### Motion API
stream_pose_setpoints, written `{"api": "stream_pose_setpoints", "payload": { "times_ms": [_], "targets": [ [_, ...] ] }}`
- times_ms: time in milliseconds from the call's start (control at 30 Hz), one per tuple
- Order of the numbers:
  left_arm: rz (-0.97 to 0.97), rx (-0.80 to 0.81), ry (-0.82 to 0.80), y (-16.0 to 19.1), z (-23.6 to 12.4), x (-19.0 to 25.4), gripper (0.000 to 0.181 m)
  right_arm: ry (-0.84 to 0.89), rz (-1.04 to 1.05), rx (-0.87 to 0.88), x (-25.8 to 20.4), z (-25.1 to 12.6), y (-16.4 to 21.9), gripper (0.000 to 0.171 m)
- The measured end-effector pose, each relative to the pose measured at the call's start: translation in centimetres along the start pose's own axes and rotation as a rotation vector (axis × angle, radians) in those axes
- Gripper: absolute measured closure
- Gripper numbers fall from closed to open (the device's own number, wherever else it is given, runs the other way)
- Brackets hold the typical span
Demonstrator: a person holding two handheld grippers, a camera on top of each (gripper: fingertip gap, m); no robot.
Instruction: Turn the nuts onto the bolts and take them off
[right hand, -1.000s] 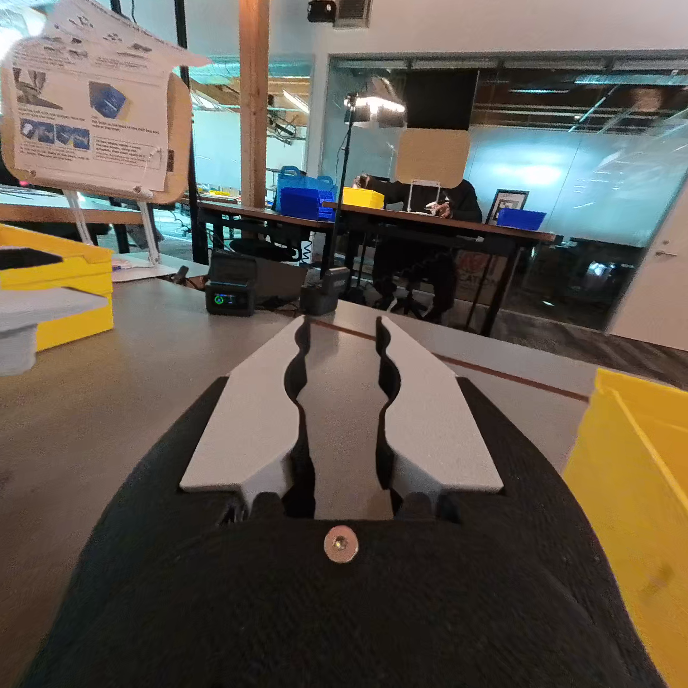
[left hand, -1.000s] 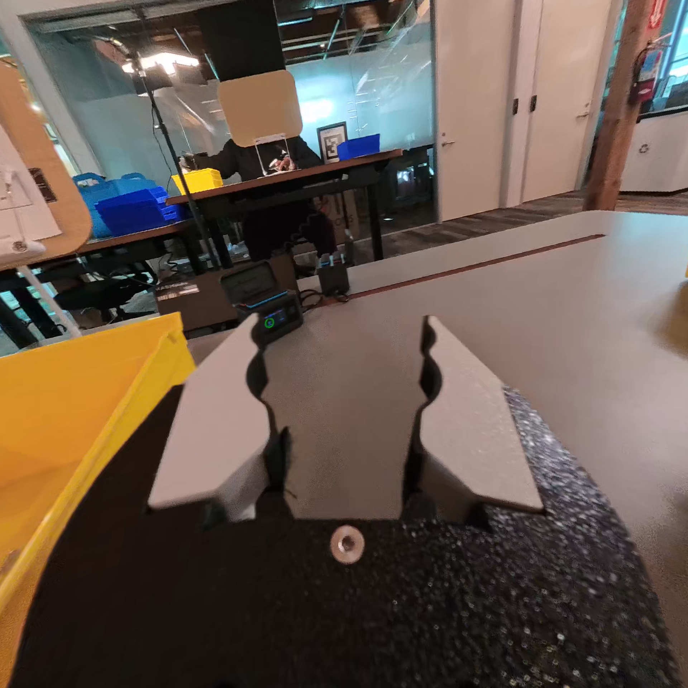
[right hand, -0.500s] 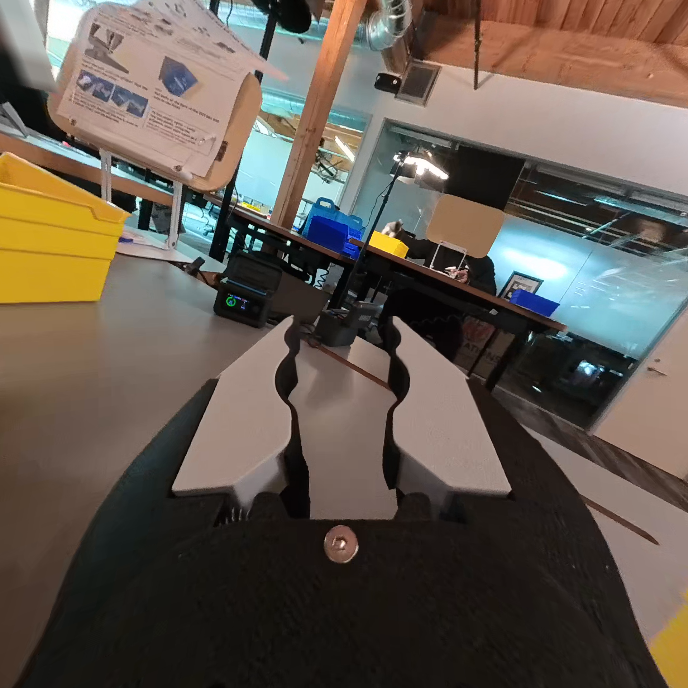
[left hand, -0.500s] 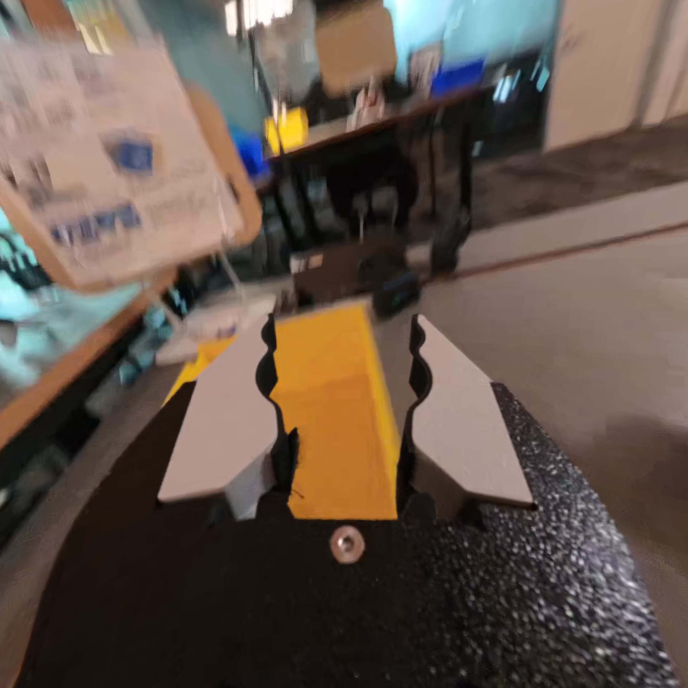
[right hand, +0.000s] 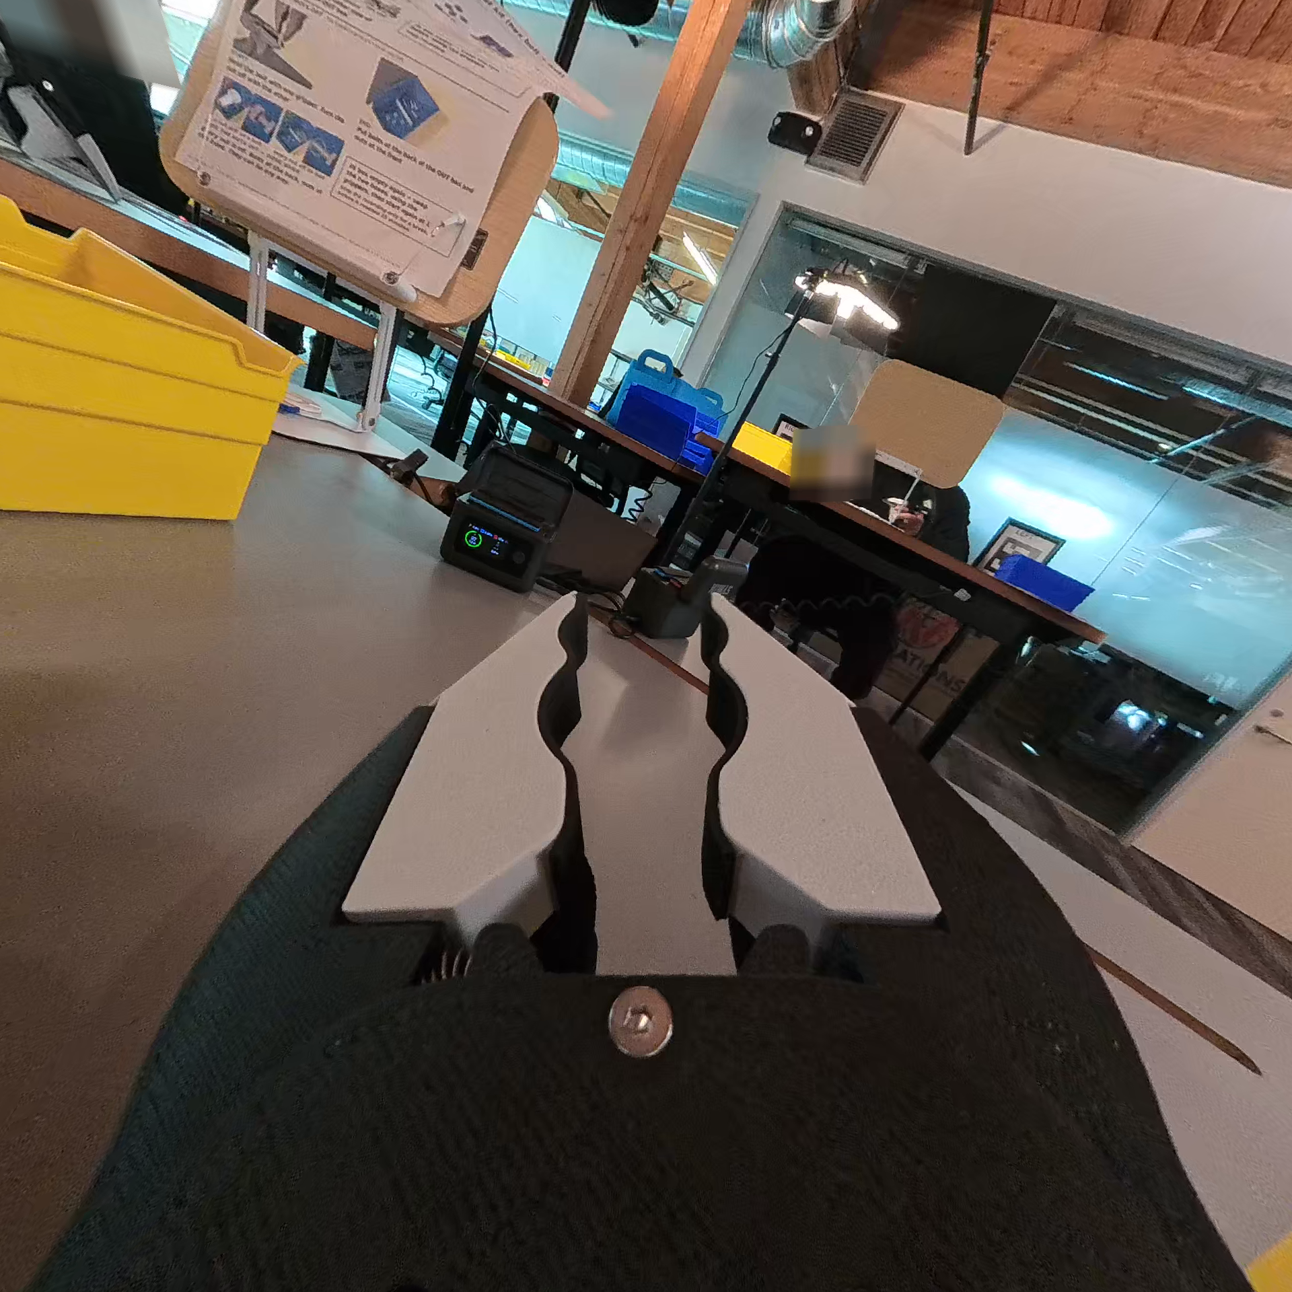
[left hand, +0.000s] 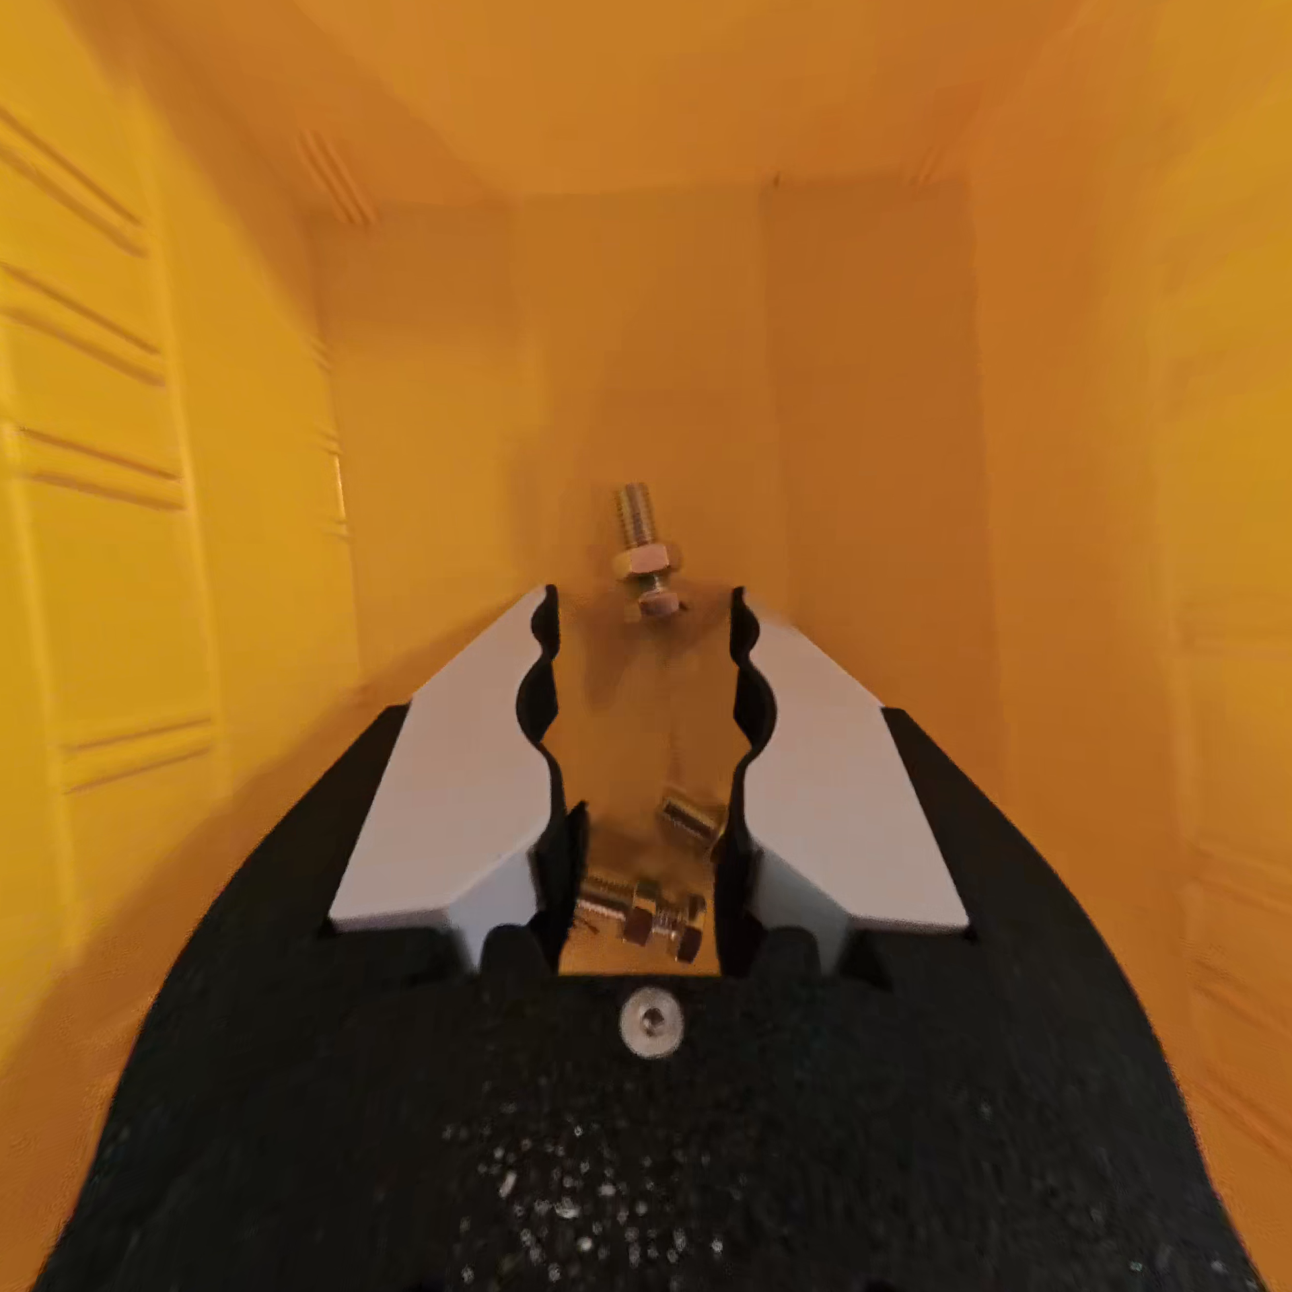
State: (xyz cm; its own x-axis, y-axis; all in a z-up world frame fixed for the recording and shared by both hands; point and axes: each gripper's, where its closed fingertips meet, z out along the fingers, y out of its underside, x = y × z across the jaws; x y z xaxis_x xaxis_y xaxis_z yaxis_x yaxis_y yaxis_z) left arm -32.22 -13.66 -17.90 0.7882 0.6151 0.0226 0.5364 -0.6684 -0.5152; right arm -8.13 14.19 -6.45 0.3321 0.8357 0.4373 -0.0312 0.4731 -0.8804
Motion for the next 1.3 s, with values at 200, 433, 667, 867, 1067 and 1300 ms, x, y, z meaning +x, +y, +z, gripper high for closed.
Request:
{"api": "stream_pose_setpoints", "payload": {
  "times_ms": [200, 433, 667, 867, 1067, 1300],
  "targets": [
    [0.083, 0.026, -0.009, -0.2, 0.0, 0.2, 0.164, -0.014, 0.003, -0.006, -0.2, 0.1, 0.1, 0.142],
    [0.344, 0.429, -0.132, -6.6, -8.5, 5.7, 0.164, -0.012, 0.034, -0.007, 0.1, 0.1, 0.2, 0.143],
    [0.829, 0.966, -0.028, -9.7, -16.8, 23.4, 0.164, -0.52, 0.587, 0.136, -4.1, -2.3, -6.3, 0.146],
    [1.067, 1.089, 0.081, -6.8, -14.8, 31.5, 0.164, -0.785, 1.239, 0.128, -3.5, -3.4, -9.6, 0.146],
    [1.098, 1.054, 0.13, -5.5, -13.4, 32.7, 0.164, -0.886, 1.398, 0.042, -4.5, -3.6, -9.0, 0.151],
    [0.987, 0.935, 0.253, -5.1, -11.5, 32.9, 0.164, -0.887, 1.34, -0.011, -5.2, -3.3, -7.7, 0.164]
  ]
}}
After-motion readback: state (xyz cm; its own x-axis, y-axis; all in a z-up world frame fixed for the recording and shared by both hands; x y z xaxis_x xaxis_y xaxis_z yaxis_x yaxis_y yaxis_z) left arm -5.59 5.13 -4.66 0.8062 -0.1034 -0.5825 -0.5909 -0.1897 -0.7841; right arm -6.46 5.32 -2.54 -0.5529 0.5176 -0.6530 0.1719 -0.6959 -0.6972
